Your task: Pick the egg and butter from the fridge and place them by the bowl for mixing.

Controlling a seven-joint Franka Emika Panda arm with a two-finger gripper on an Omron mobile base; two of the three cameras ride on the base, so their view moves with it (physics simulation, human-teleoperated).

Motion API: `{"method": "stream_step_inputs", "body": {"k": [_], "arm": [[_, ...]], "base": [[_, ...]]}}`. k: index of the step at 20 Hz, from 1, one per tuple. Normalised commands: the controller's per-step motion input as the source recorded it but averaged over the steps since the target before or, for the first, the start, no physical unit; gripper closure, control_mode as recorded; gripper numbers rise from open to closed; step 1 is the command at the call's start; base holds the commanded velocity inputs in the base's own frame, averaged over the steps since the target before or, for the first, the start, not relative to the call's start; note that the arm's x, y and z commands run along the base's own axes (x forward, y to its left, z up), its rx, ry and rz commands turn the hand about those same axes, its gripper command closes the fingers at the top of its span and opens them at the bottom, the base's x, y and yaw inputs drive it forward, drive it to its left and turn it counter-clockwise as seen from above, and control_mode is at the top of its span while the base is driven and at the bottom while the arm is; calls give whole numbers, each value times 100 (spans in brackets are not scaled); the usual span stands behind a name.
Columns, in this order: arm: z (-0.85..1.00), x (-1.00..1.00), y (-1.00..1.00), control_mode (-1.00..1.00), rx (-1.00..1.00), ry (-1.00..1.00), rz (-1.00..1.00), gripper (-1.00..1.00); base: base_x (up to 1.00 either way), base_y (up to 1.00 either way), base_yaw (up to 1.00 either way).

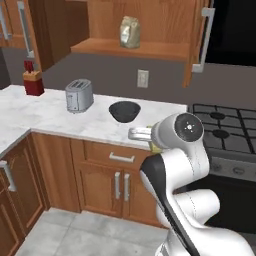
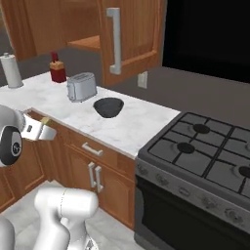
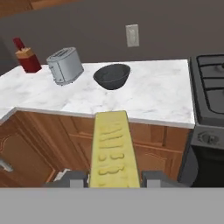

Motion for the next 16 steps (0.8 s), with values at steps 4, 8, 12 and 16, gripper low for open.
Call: {"method": "stream_step_inputs", "body": {"k": [4,8,12,16], "arm": [[0,0,0,100,0,0,0,100],[0,0,0,100,0,0,0,100],[0,0,0,100,0,0,0,100],[0,0,0,100,0,0,0,100]], "base": [[58,46,-32],[56,43,-36],[52,26,-13],[45,6,17]]}}
